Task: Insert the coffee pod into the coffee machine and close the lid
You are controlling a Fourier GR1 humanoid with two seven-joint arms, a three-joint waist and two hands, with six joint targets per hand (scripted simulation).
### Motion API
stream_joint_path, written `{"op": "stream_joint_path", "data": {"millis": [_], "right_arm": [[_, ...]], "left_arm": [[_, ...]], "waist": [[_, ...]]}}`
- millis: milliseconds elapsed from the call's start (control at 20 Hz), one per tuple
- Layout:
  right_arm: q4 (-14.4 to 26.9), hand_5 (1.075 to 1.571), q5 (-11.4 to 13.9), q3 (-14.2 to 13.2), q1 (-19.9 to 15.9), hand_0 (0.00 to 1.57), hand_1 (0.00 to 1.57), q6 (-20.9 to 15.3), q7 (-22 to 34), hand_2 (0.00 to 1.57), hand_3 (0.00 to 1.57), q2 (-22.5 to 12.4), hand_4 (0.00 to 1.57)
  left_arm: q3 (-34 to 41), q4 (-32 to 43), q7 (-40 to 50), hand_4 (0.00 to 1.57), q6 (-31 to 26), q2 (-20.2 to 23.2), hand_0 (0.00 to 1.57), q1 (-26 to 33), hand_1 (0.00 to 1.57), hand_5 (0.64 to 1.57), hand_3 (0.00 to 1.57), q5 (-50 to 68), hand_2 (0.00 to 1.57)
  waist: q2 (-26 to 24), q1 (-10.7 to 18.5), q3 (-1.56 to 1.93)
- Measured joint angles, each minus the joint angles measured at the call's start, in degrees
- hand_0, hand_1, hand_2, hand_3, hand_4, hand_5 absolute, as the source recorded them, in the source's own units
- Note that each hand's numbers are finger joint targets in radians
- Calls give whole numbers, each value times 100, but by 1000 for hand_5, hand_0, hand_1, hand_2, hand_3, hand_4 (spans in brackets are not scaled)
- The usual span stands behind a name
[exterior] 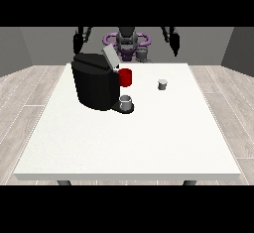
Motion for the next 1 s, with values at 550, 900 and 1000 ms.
{"op": "stream_joint_path", "data": {"millis": [550, 900, 1000], "right_arm": [[6, 1571, 568, 62, -283, 0, 0, -556, -83, 0, 0, 104, 0], [-98, 1571, 1085, 416, -590, 0, 0, -904, -118, 0, 0, 313, 0], [-99, 1571, 1110, 428, -709, 0, 0, -920, -52, 0, 0, 336, 0]], "left_arm": [[-366, 330, -227, 0, -988, 1276, 0, -226, 0, 1571, 0, -908, 0], [-176, 1157, 62, 0, -1285, 1840, 0, -1125, 0, 1571, 0, -1321, 0], [-186, 1444, 58, 0, -1322, 1925, 0, -1298, 0, 1571, 0, -1491, 0]], "waist": [[178, -137, 92], [644, -554, 95], [759, -602, 96]]}}
